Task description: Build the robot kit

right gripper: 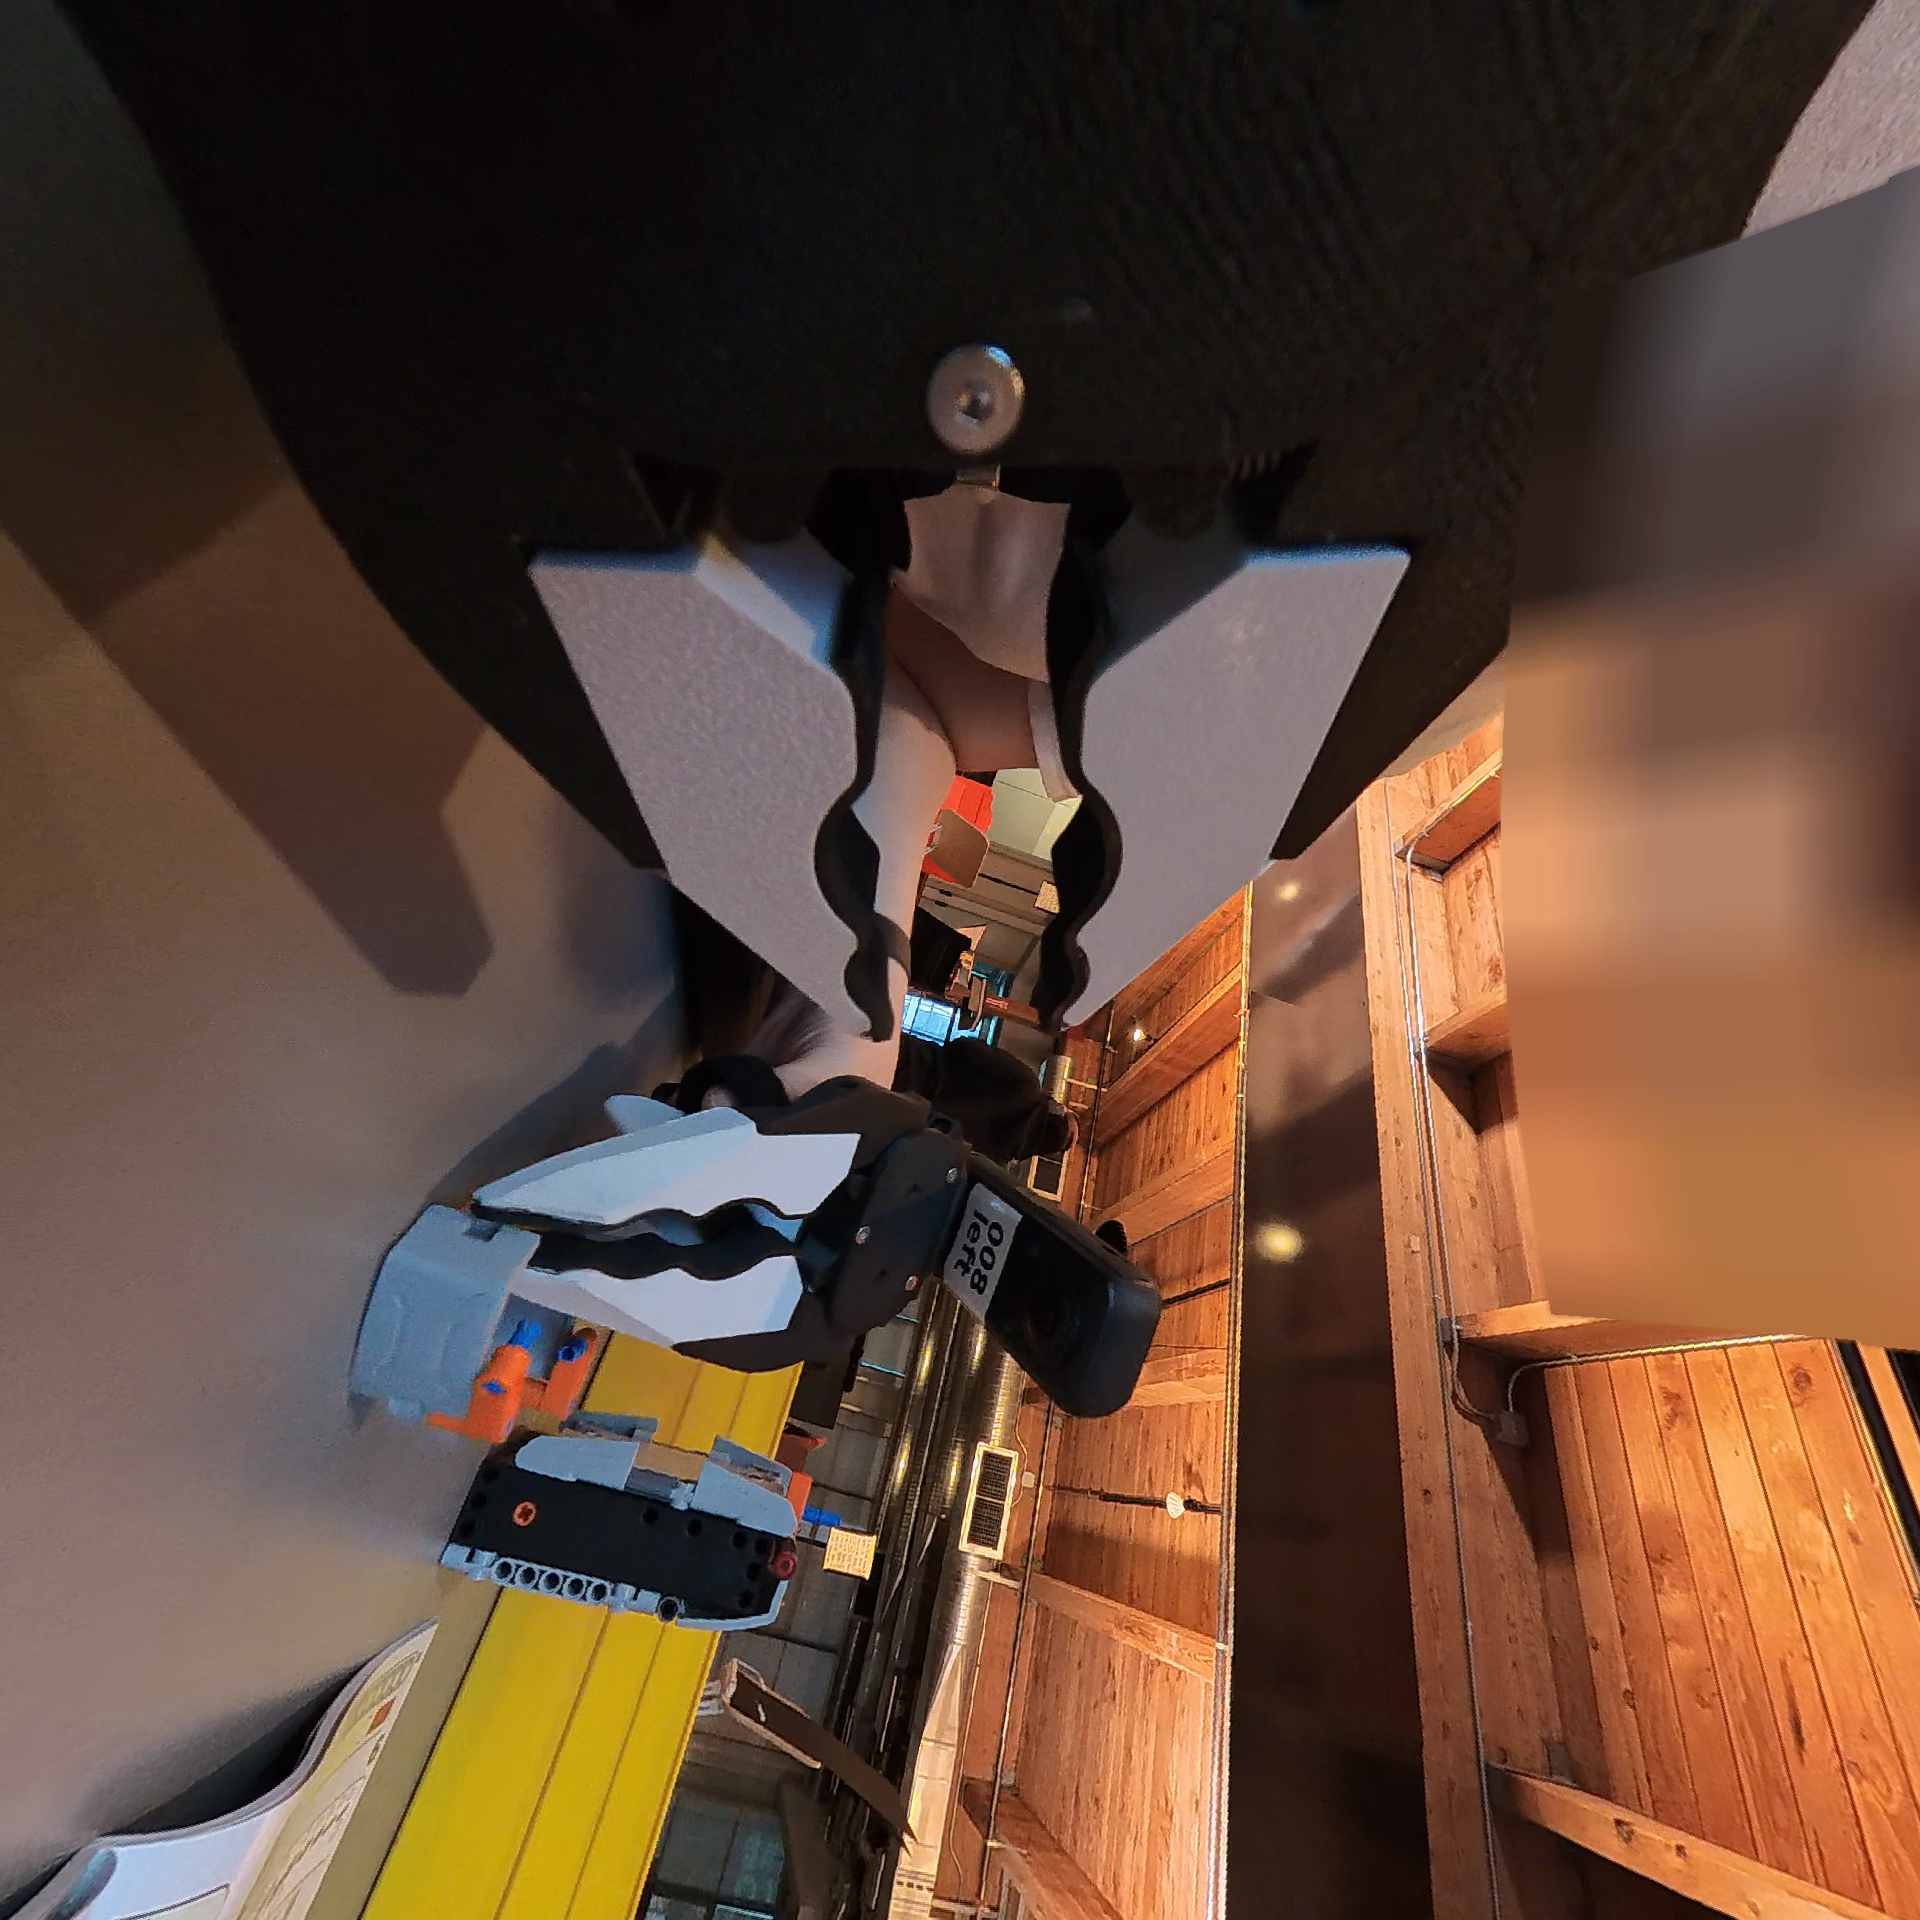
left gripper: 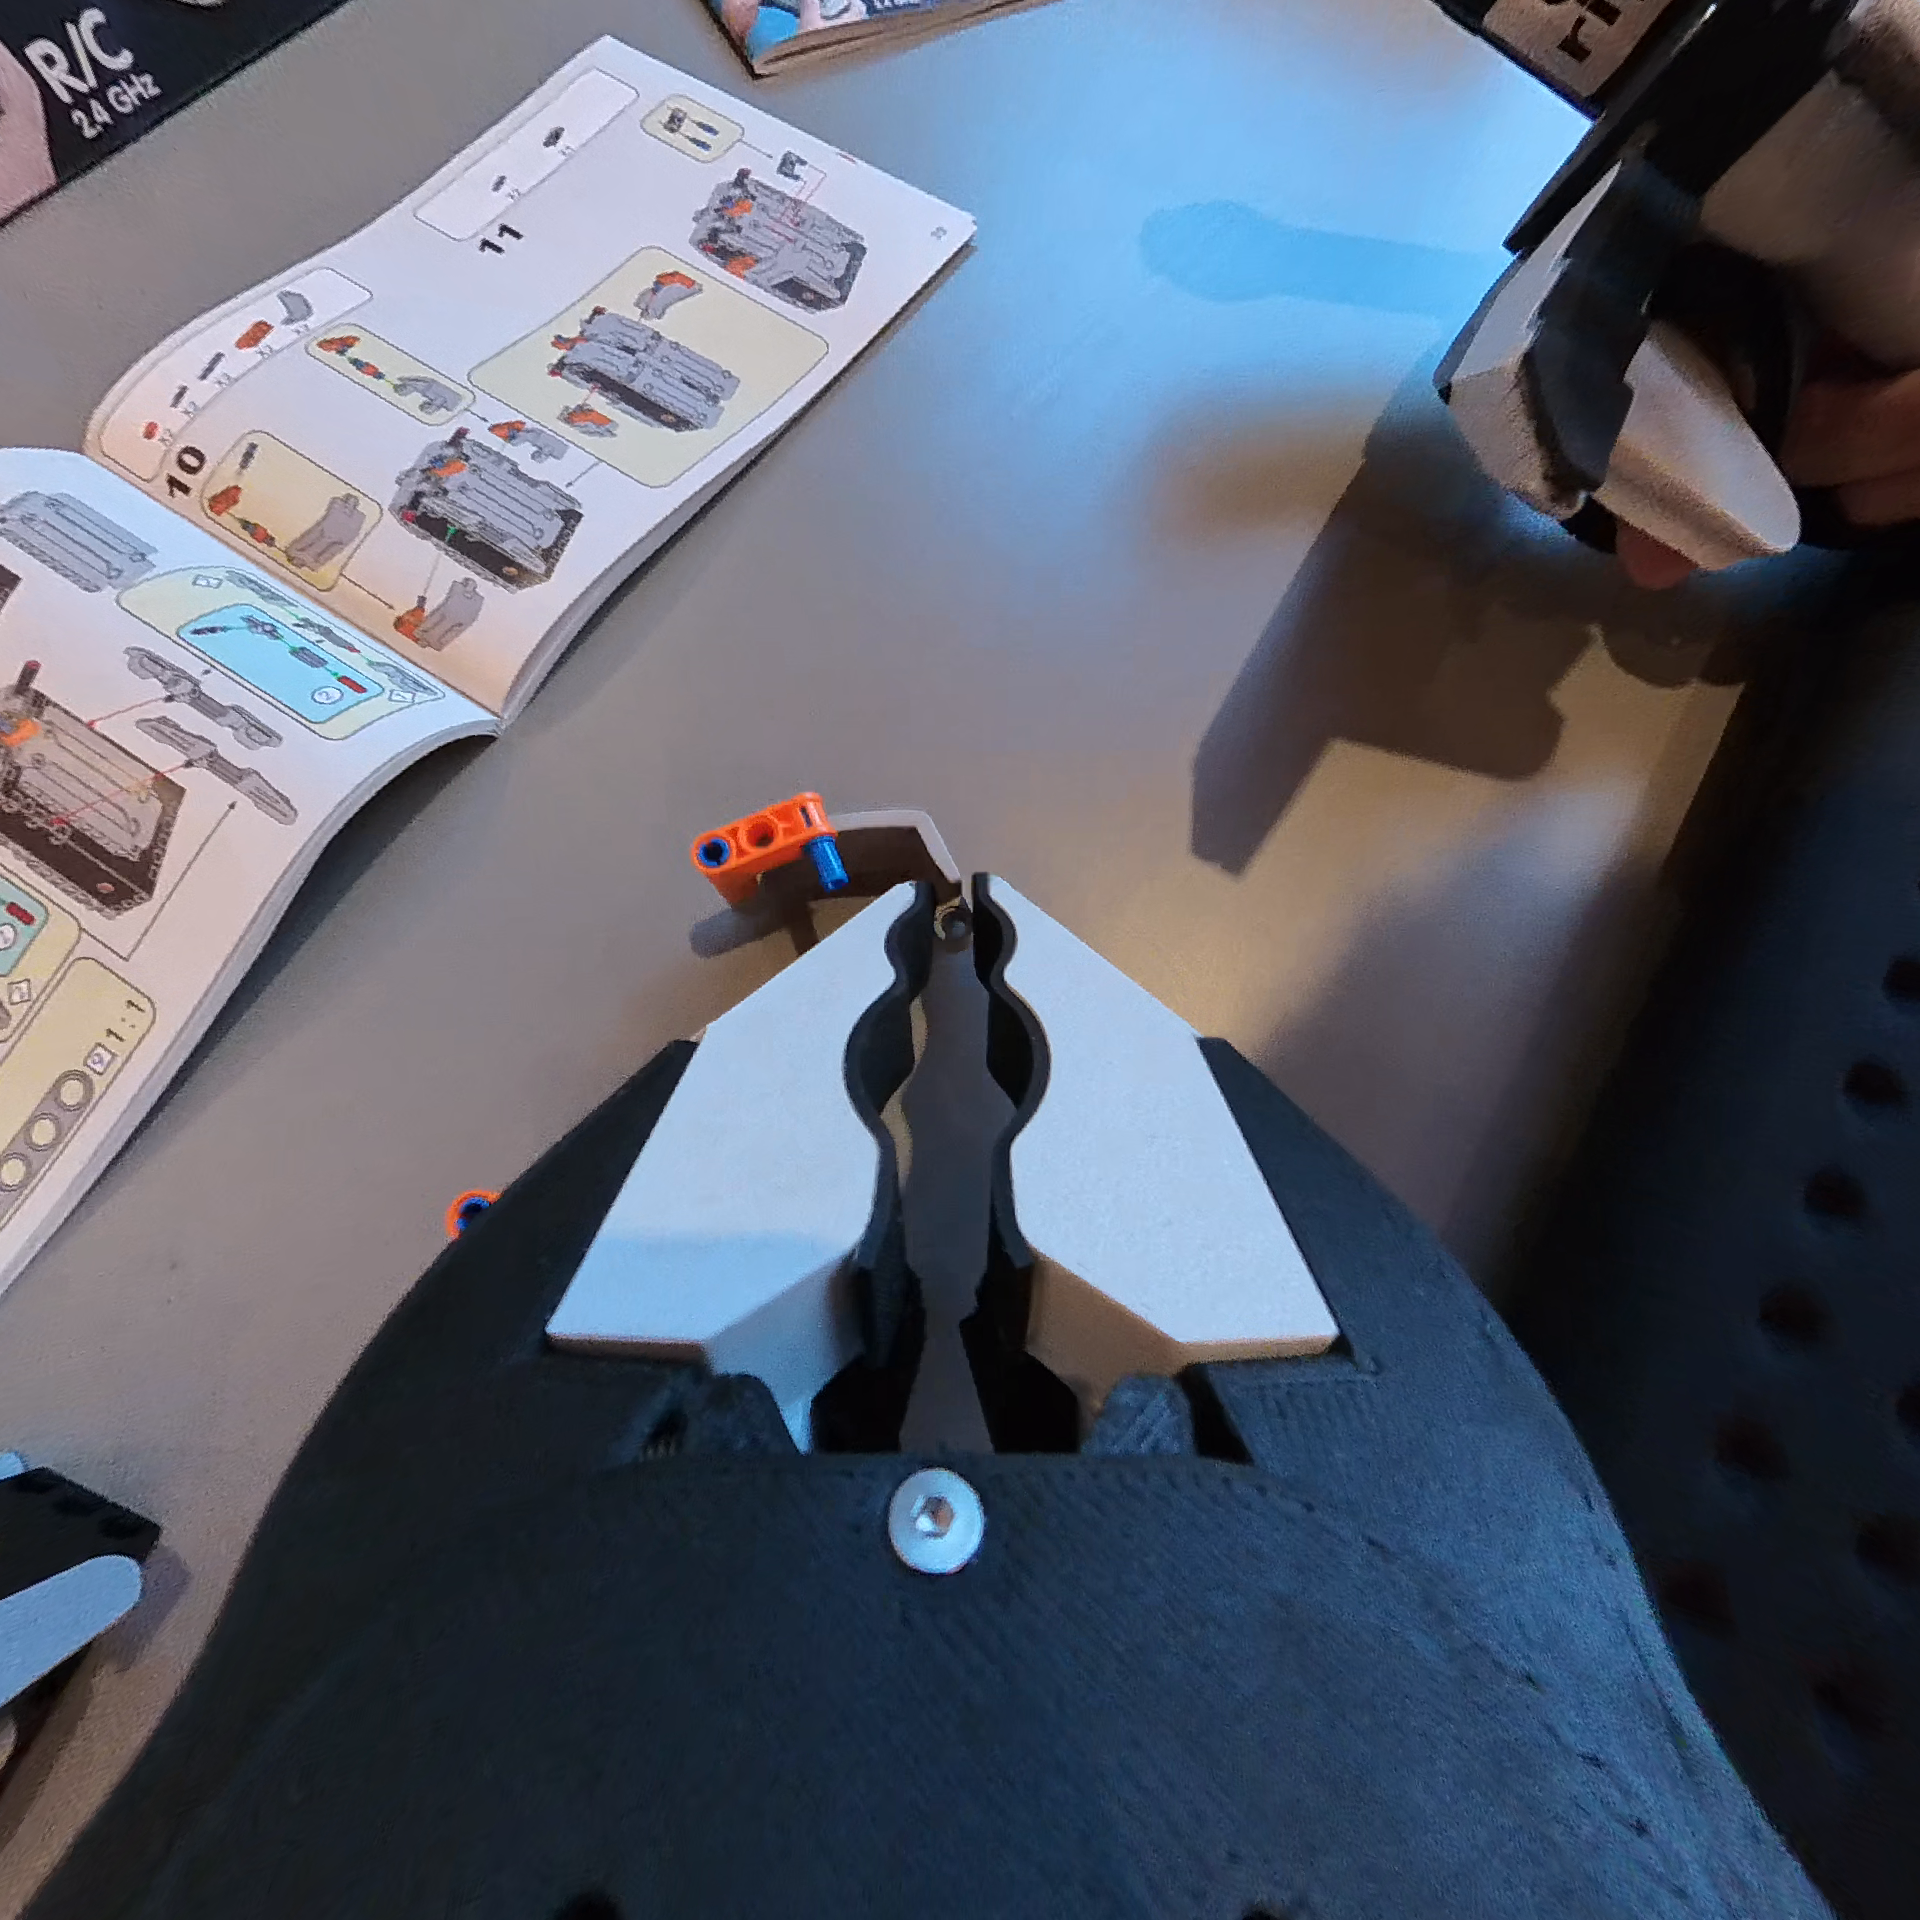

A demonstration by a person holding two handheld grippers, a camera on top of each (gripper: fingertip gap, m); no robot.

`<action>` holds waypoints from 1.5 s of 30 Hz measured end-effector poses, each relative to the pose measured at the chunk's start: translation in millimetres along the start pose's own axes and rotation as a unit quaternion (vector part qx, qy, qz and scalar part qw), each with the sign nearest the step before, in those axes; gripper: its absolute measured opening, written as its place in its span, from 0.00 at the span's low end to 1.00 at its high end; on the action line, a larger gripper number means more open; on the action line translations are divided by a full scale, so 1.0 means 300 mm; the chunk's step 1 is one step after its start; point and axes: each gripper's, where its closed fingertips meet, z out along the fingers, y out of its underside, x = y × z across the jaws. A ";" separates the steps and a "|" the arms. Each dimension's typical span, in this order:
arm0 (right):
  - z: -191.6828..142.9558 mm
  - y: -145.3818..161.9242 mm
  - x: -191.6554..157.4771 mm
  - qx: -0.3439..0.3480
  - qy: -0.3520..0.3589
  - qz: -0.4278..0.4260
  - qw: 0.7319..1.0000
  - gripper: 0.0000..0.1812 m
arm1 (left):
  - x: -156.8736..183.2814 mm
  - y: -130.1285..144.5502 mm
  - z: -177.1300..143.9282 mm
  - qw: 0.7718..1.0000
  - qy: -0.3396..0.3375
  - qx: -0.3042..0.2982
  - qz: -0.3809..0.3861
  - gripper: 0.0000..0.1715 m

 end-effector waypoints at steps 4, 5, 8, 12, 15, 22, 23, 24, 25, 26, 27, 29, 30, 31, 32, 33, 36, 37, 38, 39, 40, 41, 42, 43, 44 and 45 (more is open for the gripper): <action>0.003 0.004 0.000 -0.003 -0.002 0.003 1.000 0.15 | -0.007 0.009 -0.009 1.000 0.003 -0.009 0.008 0.03; 0.003 0.005 0.001 -0.004 -0.002 0.004 1.000 0.15 | -0.008 0.011 -0.012 1.000 0.006 -0.012 0.008 0.03; 0.004 0.006 0.000 -0.005 -0.004 0.005 1.000 0.15 | -0.023 0.021 -0.022 1.000 0.004 -0.022 0.013 0.03; 0.005 0.007 0.000 -0.006 -0.005 0.006 1.000 0.15 | -0.042 0.037 -0.033 0.999 -0.004 -0.037 0.022 0.03; 0.005 0.007 0.001 -0.006 -0.006 0.007 1.000 0.15 | -0.045 0.039 -0.040 0.999 -0.003 -0.037 0.029 0.03; 0.008 0.011 0.004 -0.009 -0.005 0.008 1.000 0.15 | -0.056 0.050 -0.052 0.999 -0.002 -0.043 0.023 0.05; 0.008 0.011 0.004 -0.009 -0.006 0.009 1.000 0.15 | -0.056 0.045 -0.056 0.999 -0.005 -0.038 0.026 0.06; 0.007 0.010 0.004 -0.008 -0.006 0.009 1.000 0.15 | -0.055 0.040 -0.061 0.999 -0.006 -0.033 0.030 0.07; 0.007 0.009 0.004 -0.008 -0.007 0.010 1.000 0.15 | -0.055 0.036 -0.066 0.999 -0.010 -0.029 0.033 0.07; 0.007 0.009 0.003 -0.007 -0.008 0.011 1.000 0.15 | -0.055 0.036 -0.071 0.999 -0.013 -0.028 0.034 0.07; 0.008 0.009 0.003 -0.008 -0.008 0.010 1.000 0.15 | -0.053 0.037 -0.076 0.999 -0.015 -0.029 0.034 0.07; 0.009 0.012 0.004 -0.010 -0.007 0.010 1.000 0.15 | -0.054 0.036 -0.086 0.999 -0.021 -0.026 0.033 0.08; 0.010 0.012 0.003 -0.011 -0.008 0.011 1.000 0.15 | -0.052 0.036 -0.090 0.999 -0.022 -0.024 0.032 0.07; 0.011 0.013 0.003 -0.011 -0.009 0.012 1.000 0.15 | -0.050 0.038 -0.093 0.999 -0.021 -0.026 0.029 0.07; 0.012 0.014 0.003 -0.011 -0.009 0.012 1.000 0.15 | -0.049 0.041 -0.095 0.999 -0.021 -0.028 0.026 0.07; 0.012 0.014 0.004 -0.012 -0.009 0.012 1.000 0.15 | -0.049 0.041 -0.097 0.999 -0.024 -0.028 0.026 0.07; 0.013 0.015 0.014 -0.014 0.003 0.007 1.000 0.15 | -0.049 0.039 -0.097 0.999 -0.027 -0.022 0.018 0.07; 0.015 0.018 0.023 -0.018 0.016 -0.005 1.000 0.15 | -0.053 0.041 -0.096 0.999 -0.030 -0.024 0.014 0.08; 0.019 0.019 0.035 -0.024 0.035 -0.026 0.999 0.15 | -0.054 0.043 -0.096 0.999 -0.033 -0.027 0.014 0.08; 0.023 0.014 0.052 -0.030 0.063 -0.059 0.996 0.14 | -0.053 0.040 -0.099 0.999 -0.036 -0.025 0.016 0.08; 0.029 0.003 0.073 -0.036 0.102 -0.108 0.988 0.13 | -0.051 0.032 -0.106 0.999 -0.040 -0.019 0.018 0.07; 0.038 -0.012 0.095 -0.045 0.148 -0.175 0.972 0.14 | -0.046 0.021 -0.117 0.999 -0.042 -0.011 0.019 0.06; 0.049 -0.027 0.117 -0.062 0.197 -0.252 0.946 0.14 | -0.041 0.010 -0.132 0.999 -0.047 -0.002 0.020 0.06; 0.059 -0.043 0.141 -0.082 0.246 -0.330 0.908 0.14 | -0.042 0.001 -0.152 0.998 -0.058 0.008 0.019 0.05; 0.070 -0.066 0.166 -0.097 0.296 -0.400 0.862 0.16 | -0.046 -0.005 -0.178 0.997 -0.073 0.016 0.018 0.05; 0.087 -0.086 0.186 -0.108 0.336 -0.454 0.818 0.18 | -0.051 -0.006 -0.207 0.996 -0.090 0.024 0.016 0.05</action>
